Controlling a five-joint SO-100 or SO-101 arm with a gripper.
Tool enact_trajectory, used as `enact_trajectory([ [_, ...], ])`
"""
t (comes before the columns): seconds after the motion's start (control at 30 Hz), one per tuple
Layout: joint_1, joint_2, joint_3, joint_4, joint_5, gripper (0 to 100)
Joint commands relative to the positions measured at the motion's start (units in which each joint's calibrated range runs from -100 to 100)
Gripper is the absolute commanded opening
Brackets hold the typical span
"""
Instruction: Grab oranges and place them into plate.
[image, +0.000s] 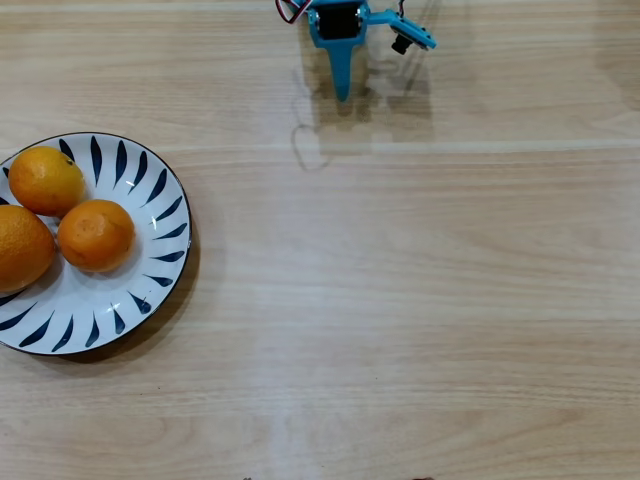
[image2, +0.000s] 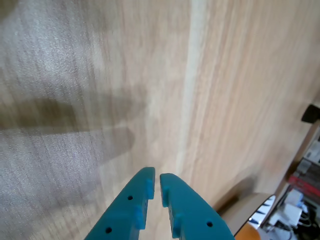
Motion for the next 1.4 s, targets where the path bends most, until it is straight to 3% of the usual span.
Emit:
enact_trajectory([
  [0.0,0.1,-0.8,-0.5,-0.1,0.3,2],
  [1.37,-0.3,-0.4,0.0,-0.4,0.6,2],
])
